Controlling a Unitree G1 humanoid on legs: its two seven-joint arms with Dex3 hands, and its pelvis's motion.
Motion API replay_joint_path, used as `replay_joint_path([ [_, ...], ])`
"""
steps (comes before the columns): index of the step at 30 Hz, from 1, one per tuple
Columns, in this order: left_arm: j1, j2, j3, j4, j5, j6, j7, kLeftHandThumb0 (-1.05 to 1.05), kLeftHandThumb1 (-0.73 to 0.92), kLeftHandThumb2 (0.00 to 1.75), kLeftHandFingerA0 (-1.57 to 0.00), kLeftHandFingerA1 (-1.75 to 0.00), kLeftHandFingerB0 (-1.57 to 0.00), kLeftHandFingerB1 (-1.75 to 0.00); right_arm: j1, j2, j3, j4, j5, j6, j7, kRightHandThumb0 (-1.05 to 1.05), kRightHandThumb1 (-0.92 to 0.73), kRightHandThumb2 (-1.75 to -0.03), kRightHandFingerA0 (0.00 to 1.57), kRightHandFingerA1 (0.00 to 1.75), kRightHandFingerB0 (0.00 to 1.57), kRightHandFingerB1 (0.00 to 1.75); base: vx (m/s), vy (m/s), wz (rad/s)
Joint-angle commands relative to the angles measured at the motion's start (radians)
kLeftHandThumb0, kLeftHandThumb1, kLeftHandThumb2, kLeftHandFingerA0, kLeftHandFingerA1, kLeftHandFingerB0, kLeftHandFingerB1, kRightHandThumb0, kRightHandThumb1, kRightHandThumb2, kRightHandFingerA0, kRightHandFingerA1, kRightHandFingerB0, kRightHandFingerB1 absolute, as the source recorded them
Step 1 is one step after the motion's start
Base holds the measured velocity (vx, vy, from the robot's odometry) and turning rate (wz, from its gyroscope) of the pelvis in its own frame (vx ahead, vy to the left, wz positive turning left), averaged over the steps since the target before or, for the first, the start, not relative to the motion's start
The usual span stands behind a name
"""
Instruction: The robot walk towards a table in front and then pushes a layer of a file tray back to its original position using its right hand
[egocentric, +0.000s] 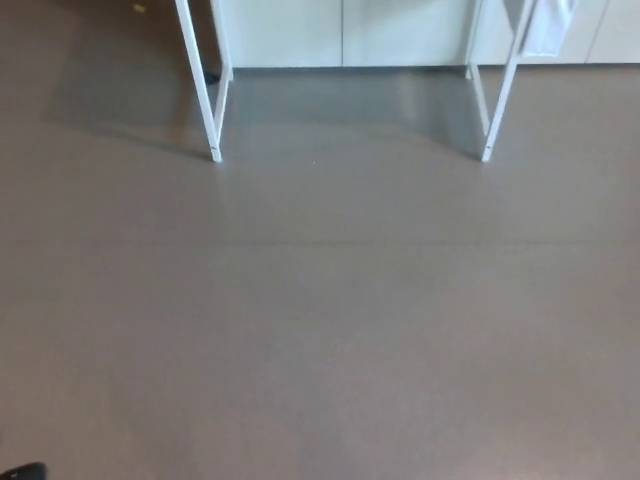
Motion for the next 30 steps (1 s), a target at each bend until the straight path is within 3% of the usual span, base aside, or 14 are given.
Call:
replay_joint_path([
  [1,0.003,0.023,0.003,0.006,0.001,0.005,-0.002,-0.19,0.41,0.84,-0.26,-0.53,-0.20,-0.49,-0.002,-0.006,0.009,0.020,-0.004,-0.032,-0.007,0.00,-0.70,-1.01,0.41,0.61,0.14,0.49,0.22,-0.110,0.05],
  [4,0.009,0.027,0.000,0.004,0.003,0.003,-0.007,-0.20,0.41,0.84,-0.27,-0.53,-0.20,-0.49,0.005,-0.005,0.010,0.017,0.001,-0.030,-0.004,0.00,-0.71,-1.01,0.41,0.62,0.15,0.49,0.19,-0.029,0.01],
  [5,0.009,0.028,-0.001,0.004,0.005,0.003,-0.005,-0.23,0.58,0.57,-0.36,-0.40,-0.31,-0.37,0.001,-0.006,0.012,0.026,-0.004,-0.032,-0.009,0.01,-0.89,-0.65,0.47,0.51,0.24,0.40,0.25,0.045,-0.06],
  [7,0.011,0.026,0.000,-0.006,0.003,0.012,0.001,-0.22,0.58,0.57,-0.37,-0.41,-0.32,-0.37,-0.005,-0.011,0.017,0.037,-0.011,-0.044,-0.009,0.01,-0.88,-0.65,0.47,0.52,0.24,0.41,0.27,0.113,-0.13],
  [8,0.012,0.026,-0.001,-0.008,0.002,0.015,0.000,-0.22,0.58,0.57,-0.37,-0.41,-0.32,-0.37,-0.004,-0.014,0.019,0.043,-0.011,-0.058,-0.005,0.01,-0.71,-1.01,0.42,0.63,0.16,0.50,0.23,0.163,-0.17],
  [9,0.012,0.026,-0.001,-0.008,0.002,0.015,0.000,-0.22,0.58,0.57,-0.37,-0.41,-0.32,-0.37,-0.005,-0.014,0.019,0.045,-0.011,-0.060,-0.005,0.01,-0.71,-1.01,0.42,0.63,0.16,0.50,0.26,0.204,-0.15],
  [10,0.009,0.028,-0.003,-0.003,0.006,0.011,0.000,-0.23,0.57,0.56,-0.37,-0.41,-0.33,-0.37,-0.003,-0.017,0.024,0.044,-0.020,-0.062,-0.013,0.01,-0.89,-0.65,0.46,0.51,0.24,0.41,0.32,0.255,-0.16],
  [18,0.006,0.041,-0.015,0.008,0.013,-0.009,-0.008,-0.24,0.58,0.57,-0.37,-0.41,-0.32,-0.37,-0.007,-0.021,0.043,0.057,-0.035,-0.072,-0.037,0.02,-0.88,-0.64,0.47,0.52,0.26,0.42,0.30,0.258,-0.11],
  [21,0.005,0.043,-0.015,0.011,0.010,-0.009,-0.008,-0.24,0.58,0.57,-0.37,-0.41,-0.33,-0.37,-0.003,-0.017,0.043,0.052,-0.032,-0.065,-0.040,0.02,-0.88,-0.65,0.48,0.52,0.27,0.42,0.24,0.056,0.08],
  [22,0.007,0.041,-0.013,0.010,0.008,-0.003,-0.002,-0.23,0.57,0.56,-0.39,-0.42,-0.34,-0.38,-0.003,-0.018,0.046,0.064,-0.036,-0.082,-0.039,0.02,-0.70,-1.00,0.45,0.64,0.17,0.50,0.24,0.022,0.15],
  [30,0.012,0.043,-0.014,0.013,0.001,0.003,-0.011,-0.22,0.59,0.57,-0.37,-0.41,-0.32,-0.37,0.010,-0.027,0.062,0.075,-0.055,-0.099,-0.053,0.02,-0.70,-1.01,0.47,0.65,0.18,0.50,0.27,-0.167,0.29],
])
